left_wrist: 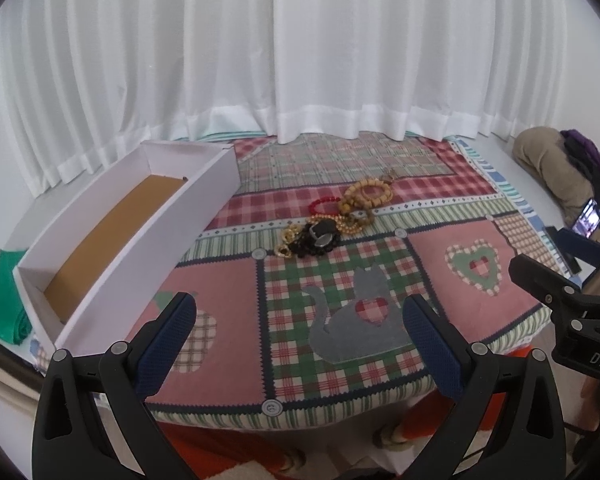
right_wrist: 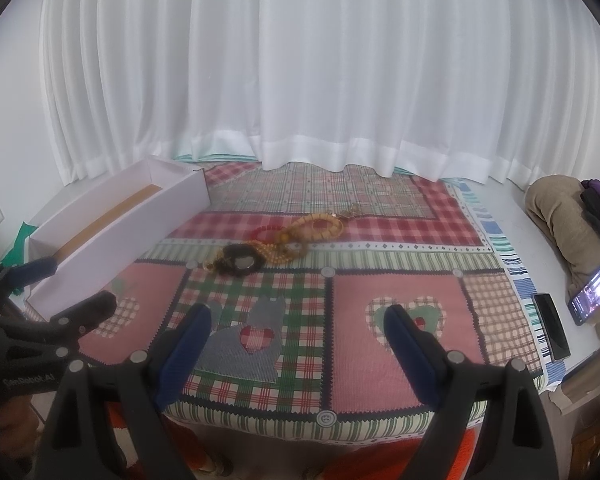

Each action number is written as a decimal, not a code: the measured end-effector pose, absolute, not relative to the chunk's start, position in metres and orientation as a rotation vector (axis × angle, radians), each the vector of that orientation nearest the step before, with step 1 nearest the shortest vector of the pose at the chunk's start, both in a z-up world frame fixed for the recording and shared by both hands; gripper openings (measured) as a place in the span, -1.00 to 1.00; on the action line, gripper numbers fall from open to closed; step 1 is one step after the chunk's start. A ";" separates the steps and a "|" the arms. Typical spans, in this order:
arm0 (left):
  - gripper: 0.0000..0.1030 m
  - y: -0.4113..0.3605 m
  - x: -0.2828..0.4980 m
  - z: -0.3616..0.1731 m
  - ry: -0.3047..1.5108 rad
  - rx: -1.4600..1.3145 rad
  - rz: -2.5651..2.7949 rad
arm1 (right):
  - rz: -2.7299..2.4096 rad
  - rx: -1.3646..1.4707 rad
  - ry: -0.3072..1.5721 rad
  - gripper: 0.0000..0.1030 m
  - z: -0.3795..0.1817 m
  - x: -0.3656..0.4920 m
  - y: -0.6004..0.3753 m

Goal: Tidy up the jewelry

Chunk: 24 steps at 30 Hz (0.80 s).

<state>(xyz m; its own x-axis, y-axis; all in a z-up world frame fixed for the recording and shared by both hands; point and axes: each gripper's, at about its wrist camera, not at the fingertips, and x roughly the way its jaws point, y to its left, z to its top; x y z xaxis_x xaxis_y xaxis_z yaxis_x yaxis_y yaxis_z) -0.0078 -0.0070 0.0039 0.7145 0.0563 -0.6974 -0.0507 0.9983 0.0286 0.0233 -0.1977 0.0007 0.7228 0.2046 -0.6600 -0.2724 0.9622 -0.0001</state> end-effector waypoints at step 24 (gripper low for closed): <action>0.99 -0.005 -0.008 0.004 0.777 0.005 0.057 | 0.265 -0.094 0.712 0.76 0.000 0.024 -0.197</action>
